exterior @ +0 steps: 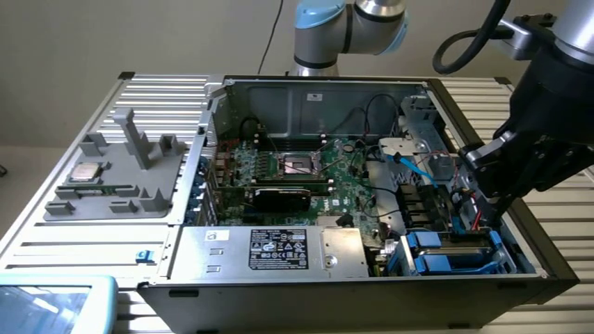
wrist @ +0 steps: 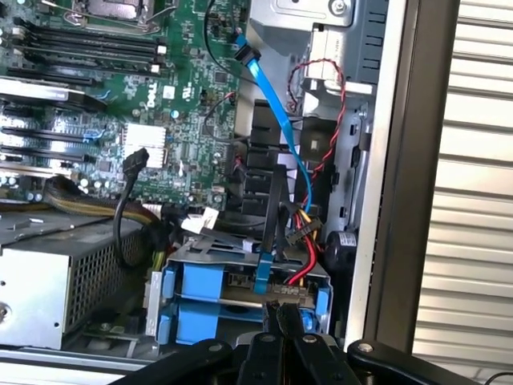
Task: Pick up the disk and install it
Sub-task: 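Insert the second disk wire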
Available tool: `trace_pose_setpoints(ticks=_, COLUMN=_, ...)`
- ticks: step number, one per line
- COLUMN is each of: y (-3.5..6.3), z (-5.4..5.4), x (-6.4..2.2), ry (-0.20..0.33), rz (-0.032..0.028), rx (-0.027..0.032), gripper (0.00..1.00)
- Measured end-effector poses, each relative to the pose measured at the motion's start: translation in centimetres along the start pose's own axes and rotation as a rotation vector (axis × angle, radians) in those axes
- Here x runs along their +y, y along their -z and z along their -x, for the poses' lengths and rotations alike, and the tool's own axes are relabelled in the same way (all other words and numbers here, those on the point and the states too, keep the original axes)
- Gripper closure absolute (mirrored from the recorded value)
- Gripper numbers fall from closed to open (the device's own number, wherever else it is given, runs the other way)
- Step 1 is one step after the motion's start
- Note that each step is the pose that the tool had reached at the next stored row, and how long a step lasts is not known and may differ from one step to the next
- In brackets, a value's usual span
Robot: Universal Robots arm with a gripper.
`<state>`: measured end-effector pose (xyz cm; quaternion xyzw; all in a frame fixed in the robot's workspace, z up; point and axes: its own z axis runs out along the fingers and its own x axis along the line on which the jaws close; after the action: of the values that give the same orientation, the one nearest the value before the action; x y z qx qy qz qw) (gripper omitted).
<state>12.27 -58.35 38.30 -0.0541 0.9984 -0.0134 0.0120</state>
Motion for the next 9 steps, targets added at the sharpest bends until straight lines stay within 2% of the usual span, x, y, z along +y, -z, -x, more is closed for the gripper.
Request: trace_pose_setpoints(ticks=9, y=-0.03, z=0.0, x=0.0, ry=0.0, rz=-0.0001, rx=0.0002, gripper=0.89)
